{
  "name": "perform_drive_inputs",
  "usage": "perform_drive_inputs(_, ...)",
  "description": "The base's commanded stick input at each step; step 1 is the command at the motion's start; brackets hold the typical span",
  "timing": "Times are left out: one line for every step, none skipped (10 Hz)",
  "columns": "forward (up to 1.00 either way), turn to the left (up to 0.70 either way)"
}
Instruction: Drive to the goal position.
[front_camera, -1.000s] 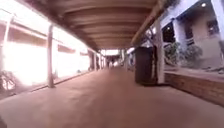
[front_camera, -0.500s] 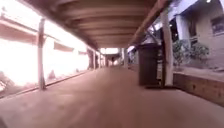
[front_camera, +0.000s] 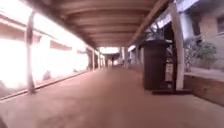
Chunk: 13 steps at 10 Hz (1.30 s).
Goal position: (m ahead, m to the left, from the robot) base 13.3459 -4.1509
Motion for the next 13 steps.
perform_drive_inputs(0.85,0.0)
perform_drive_inputs(0.85,0.0)
perform_drive_inputs(0.85,0.0)
perform_drive_inputs(0.85,0.0)
perform_drive_inputs(0.85,0.0)
perform_drive_inputs(0.85,0.0)
perform_drive_inputs(0.85,0.0)
perform_drive_inputs(0.85,0.0)
perform_drive_inputs(0.85,0.0)
perform_drive_inputs(0.85,0.0)
perform_drive_inputs(0.85,0.0)
perform_drive_inputs(0.85,0.0)
perform_drive_inputs(0.85,0.0)
